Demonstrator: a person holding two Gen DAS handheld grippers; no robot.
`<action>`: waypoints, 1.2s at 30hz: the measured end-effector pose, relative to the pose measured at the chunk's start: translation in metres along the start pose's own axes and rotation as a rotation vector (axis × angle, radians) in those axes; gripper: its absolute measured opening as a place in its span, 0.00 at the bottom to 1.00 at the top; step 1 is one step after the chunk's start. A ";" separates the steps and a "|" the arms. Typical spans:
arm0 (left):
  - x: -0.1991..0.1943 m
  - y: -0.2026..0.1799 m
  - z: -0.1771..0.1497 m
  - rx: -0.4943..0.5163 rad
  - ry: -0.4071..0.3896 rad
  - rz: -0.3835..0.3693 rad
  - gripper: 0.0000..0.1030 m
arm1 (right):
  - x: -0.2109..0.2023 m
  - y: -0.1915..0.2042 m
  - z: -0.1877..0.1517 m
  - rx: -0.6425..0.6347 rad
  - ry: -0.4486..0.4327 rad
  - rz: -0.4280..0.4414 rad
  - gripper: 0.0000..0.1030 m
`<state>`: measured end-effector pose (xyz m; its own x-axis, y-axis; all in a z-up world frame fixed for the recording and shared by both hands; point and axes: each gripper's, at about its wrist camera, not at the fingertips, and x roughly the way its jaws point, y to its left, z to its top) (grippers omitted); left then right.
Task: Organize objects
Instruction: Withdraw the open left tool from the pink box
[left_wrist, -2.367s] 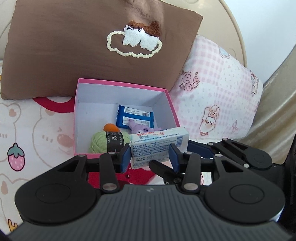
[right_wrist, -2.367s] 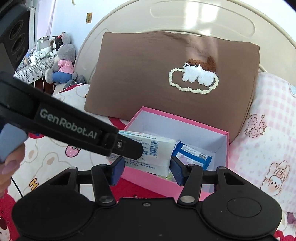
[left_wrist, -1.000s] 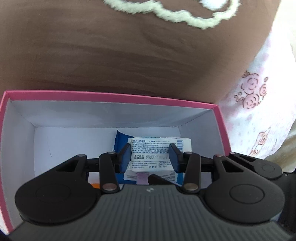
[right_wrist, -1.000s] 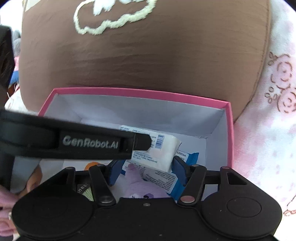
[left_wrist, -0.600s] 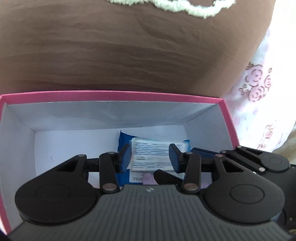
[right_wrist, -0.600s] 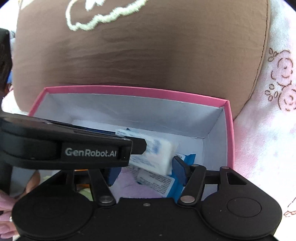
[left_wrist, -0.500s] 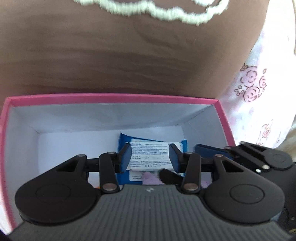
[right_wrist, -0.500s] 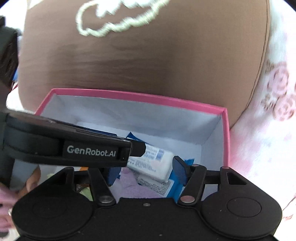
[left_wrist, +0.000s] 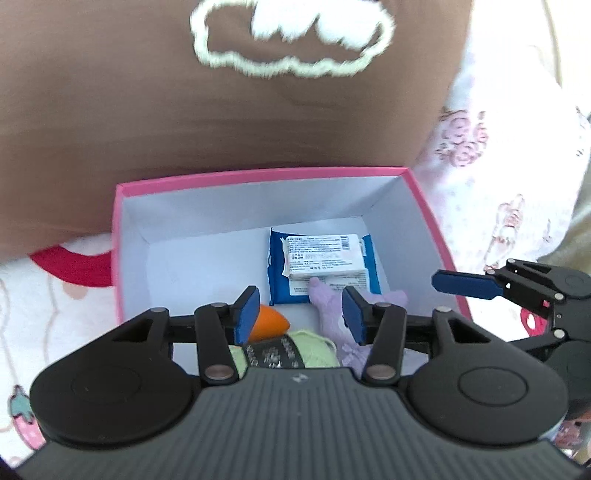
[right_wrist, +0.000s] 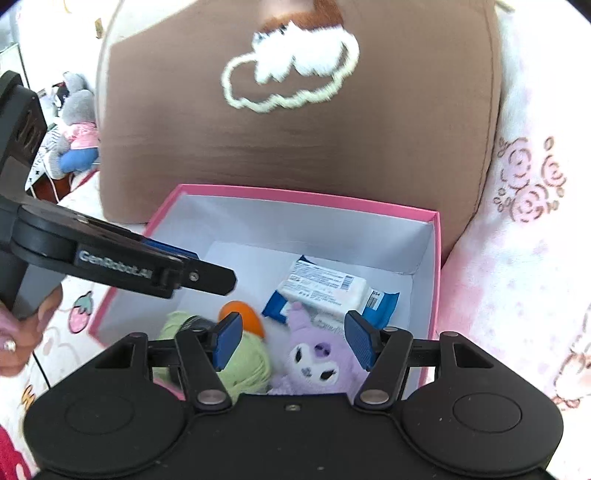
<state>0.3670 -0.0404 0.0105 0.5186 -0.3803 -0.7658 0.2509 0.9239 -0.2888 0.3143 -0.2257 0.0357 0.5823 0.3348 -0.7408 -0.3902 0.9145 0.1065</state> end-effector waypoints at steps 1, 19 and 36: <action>-0.012 0.004 -0.002 -0.006 -0.016 0.006 0.49 | -0.007 0.004 -0.001 -0.008 0.000 0.003 0.65; -0.131 -0.016 -0.048 0.028 -0.010 0.010 0.63 | -0.101 0.049 -0.028 -0.104 -0.058 0.030 0.72; -0.166 -0.038 -0.093 0.146 0.083 0.054 0.71 | -0.135 0.056 -0.068 -0.081 -0.093 0.040 0.92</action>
<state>0.1955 -0.0082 0.0954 0.4671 -0.3199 -0.8243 0.3435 0.9247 -0.1643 0.1655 -0.2348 0.0967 0.6273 0.3933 -0.6722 -0.4687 0.8800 0.0775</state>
